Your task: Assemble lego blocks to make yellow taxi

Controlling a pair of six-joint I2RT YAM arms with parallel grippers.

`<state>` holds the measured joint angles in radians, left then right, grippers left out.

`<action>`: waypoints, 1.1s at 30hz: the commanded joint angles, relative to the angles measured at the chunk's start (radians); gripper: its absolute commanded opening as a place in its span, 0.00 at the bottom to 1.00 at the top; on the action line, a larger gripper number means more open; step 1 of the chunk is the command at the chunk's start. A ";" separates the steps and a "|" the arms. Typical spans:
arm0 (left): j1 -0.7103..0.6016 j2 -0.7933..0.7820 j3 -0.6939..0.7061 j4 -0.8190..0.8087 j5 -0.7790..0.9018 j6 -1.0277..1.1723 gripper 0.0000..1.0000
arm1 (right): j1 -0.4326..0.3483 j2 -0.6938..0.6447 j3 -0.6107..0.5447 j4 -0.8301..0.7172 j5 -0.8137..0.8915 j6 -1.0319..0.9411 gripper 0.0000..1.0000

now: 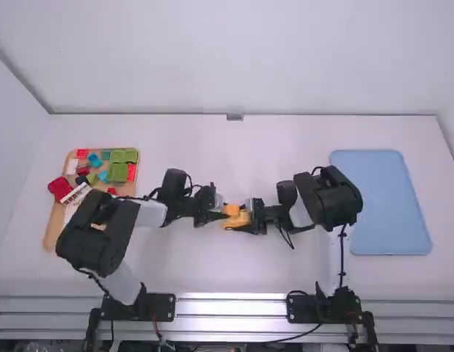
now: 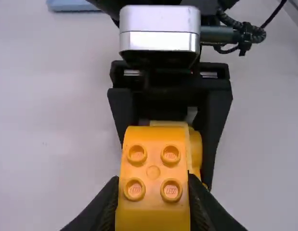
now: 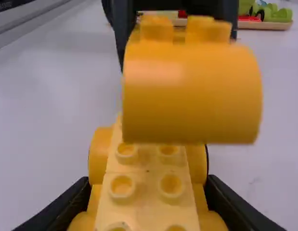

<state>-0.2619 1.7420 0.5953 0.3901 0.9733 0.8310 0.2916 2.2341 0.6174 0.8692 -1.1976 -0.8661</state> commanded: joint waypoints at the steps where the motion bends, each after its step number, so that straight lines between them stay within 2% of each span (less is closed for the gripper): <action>1: -0.014 0.013 -0.011 0.003 0.005 -0.050 0.02 | -0.003 0.045 -0.003 -0.021 0.123 -0.048 0.50; 4: -0.009 0.013 -0.011 0.007 0.002 -0.050 0.02 | 0.000 0.045 0.011 -0.029 0.125 -0.048 0.50; 16: -0.033 0.038 -0.011 0.012 -0.058 -0.050 0.02 | 0.022 0.045 0.099 -0.220 0.145 -0.085 0.51; 33: -0.034 0.039 -0.011 0.036 -0.092 -0.057 0.02 | 0.023 0.045 0.059 -0.211 0.143 -0.164 0.54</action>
<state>-0.2874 1.7710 0.5949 0.4282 0.8658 0.7807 0.3149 2.2288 0.7128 0.6800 -1.1866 -0.9676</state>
